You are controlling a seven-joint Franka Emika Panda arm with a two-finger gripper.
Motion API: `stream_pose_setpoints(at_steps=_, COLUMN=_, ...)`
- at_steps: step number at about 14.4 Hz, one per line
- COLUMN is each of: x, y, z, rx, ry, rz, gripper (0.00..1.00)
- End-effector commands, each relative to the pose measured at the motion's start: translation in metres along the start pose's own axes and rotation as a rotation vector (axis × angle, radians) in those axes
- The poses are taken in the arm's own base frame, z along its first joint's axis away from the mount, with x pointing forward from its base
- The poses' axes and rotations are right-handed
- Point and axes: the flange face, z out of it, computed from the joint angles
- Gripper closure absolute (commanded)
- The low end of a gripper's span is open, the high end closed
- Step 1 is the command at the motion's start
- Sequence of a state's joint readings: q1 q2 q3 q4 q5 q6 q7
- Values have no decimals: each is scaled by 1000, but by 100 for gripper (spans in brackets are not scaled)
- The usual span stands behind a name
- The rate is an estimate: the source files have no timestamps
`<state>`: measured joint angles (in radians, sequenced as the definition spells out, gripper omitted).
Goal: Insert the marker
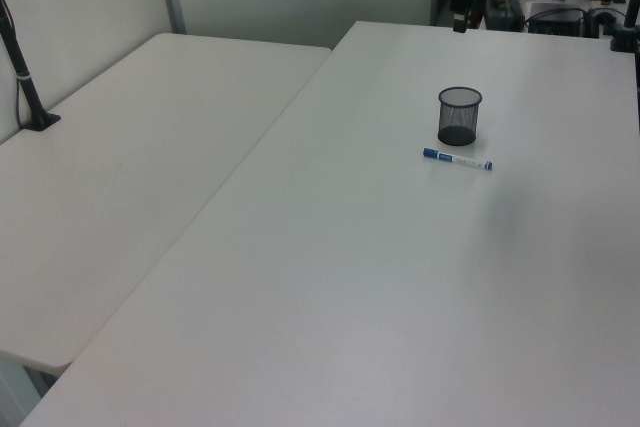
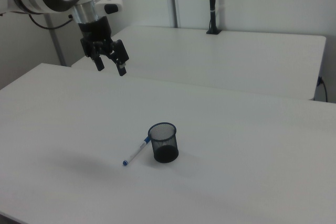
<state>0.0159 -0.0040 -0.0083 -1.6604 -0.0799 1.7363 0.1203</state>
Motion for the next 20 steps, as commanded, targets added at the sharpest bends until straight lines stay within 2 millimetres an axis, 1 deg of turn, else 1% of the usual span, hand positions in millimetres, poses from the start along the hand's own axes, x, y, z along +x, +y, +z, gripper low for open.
stream_pose_setpoints(at_steps=1, x=-4, y=1, z=2, rx=19, ry=1, rz=-17, gripper=0)
stream_pose_setpoints(at_steps=9, x=-5, y=1, z=1, rx=19, ry=-1, rz=-21, gripper=0)
stream_pose_setpoints(at_steps=10, x=-5, y=7, z=2, rx=18, ry=-3, rz=-23, gripper=0)
stream_pose_setpoints(at_steps=12, x=-5, y=12, z=7, rx=2, ry=-14, rz=-172, gripper=0)
stream_pose_setpoints(at_steps=13, x=-3, y=20, z=19, rx=-2, ry=-37, rz=-241, gripper=0)
stream_pose_setpoints(at_steps=15, x=0, y=21, z=56, rx=-56, ry=-98, rz=-271, gripper=0)
stream_pose_setpoints(at_steps=16, x=1, y=18, z=71, rx=-86, ry=-129, rz=-288, gripper=0)
stream_pose_setpoints(at_steps=18, x=2, y=13, z=100, rx=-93, ry=-169, rz=-297, gripper=0)
stream_pose_setpoints(at_steps=19, x=4, y=10, z=115, rx=-94, ry=-152, rz=-271, gripper=0)
stream_pose_setpoints(at_steps=20, x=6, y=3, z=138, rx=-95, ry=-126, rz=-216, gripper=0)
